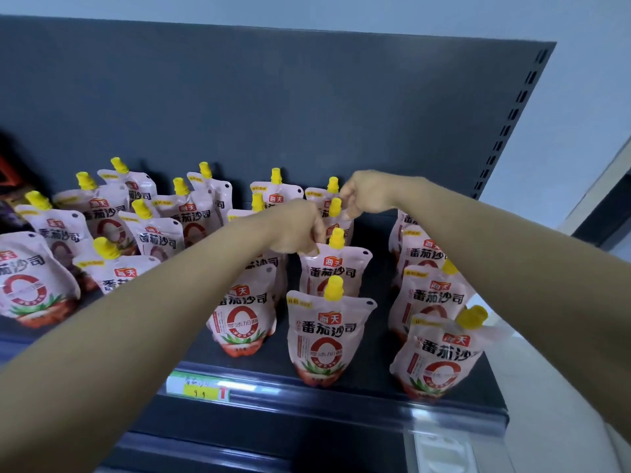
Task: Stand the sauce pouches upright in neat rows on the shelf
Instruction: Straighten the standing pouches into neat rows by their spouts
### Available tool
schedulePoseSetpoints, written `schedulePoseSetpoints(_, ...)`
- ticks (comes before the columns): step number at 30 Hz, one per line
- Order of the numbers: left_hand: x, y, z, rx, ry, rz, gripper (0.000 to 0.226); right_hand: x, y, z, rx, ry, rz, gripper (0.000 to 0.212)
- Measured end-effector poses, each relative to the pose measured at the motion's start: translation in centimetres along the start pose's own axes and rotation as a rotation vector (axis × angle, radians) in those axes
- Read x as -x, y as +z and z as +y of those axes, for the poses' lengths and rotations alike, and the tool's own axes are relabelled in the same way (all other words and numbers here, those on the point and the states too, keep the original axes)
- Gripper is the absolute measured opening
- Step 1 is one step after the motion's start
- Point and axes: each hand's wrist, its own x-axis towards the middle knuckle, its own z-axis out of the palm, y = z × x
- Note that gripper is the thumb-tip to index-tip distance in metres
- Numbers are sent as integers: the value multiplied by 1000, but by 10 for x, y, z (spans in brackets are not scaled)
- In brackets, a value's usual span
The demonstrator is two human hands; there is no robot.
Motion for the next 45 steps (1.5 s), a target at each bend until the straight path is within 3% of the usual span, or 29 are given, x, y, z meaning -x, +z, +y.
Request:
schedulePoseSetpoints(5,-3,1,2,7,-3,10,12,-8,4,2,111,2,-41,27)
schedulePoseSetpoints(13,-7,1,5,22,-25,12,9,-4,-1,10,91,-40,-112,4)
schedulePoseSetpoints(18,-8,2,0,21,0,-7,12,-2,0,14,75,-17,-112,13)
schedulePoseSetpoints(23,-7,0,-6,28,68,-37,14,-2,2,11,94,34,-102,35)
schedulePoseSetpoints(29,-10,3,-13,11,141,-64,17,4,4,6,74,83,-103,34)
schedulePoseSetpoints(32,-9,-5,-17,116,157,-85,20,9,-4,3,26,137,-160,5)
schedulePoseSetpoints(34,-9,-17,-22,157,174,-15,23,12,-18,4,-30,201,-225,25)
schedulePoseSetpoints(38,-22,-35,-31,116,173,157,15,8,-37,4,-41,233,-47,32)
schedulePoseSetpoints(41,-35,-34,-33,91,130,136,21,-8,-26,1,13,229,76,39)
schedulePoseSetpoints(45,-50,-25,-32,79,83,58,22,-30,-11,7,3,190,63,37)
